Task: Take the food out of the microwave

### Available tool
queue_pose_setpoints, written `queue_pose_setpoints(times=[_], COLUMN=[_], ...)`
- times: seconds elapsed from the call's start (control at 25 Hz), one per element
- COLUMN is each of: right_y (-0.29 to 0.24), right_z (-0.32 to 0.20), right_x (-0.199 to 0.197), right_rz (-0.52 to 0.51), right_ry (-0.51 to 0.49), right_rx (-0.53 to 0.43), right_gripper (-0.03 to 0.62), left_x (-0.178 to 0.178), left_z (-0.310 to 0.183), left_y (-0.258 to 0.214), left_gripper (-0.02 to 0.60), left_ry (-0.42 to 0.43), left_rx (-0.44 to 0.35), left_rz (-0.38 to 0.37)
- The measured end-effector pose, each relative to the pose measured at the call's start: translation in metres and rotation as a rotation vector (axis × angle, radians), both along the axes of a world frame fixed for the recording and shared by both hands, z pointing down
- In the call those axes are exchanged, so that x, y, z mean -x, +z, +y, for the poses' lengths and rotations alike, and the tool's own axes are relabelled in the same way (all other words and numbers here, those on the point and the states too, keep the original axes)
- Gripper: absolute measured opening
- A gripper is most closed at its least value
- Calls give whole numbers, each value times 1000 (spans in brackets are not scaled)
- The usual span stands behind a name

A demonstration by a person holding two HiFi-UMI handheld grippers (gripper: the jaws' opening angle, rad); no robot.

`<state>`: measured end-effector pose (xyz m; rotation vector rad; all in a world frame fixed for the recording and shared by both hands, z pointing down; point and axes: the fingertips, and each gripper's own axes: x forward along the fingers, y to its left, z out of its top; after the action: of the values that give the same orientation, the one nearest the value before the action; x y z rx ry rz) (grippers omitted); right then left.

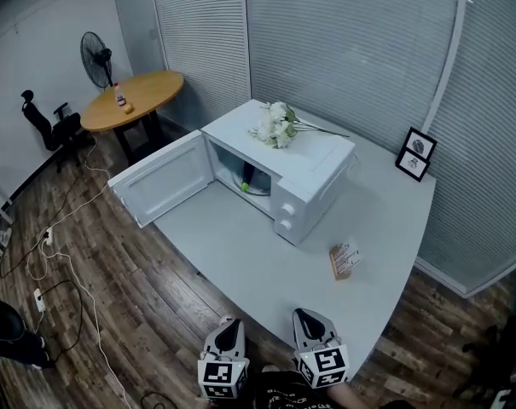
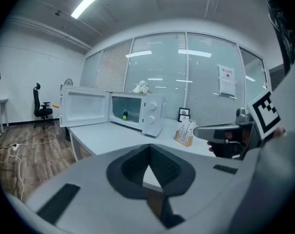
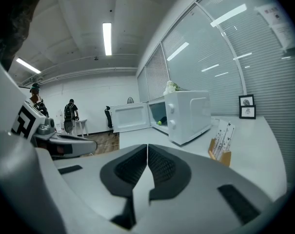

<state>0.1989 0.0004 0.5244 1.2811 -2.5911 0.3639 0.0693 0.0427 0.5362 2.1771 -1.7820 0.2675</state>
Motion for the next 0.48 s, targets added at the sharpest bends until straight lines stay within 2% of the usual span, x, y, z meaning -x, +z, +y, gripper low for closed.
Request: queue_pose_setpoints(times=[0.32,0.48], right_y=[-4,-2], right_z=[-47,-66], right_x=[15,32], right_rz=[-34,24], right_ry=[72,73], right_rx=[17,2], right_gripper=[5,5], left_x=[18,37], left_z=[-62,-93], left_y=[-12,-17], left_gripper=[8,8], left_ry=[69,92], left_rx=[-40,-43], left_rz=[-14,-18])
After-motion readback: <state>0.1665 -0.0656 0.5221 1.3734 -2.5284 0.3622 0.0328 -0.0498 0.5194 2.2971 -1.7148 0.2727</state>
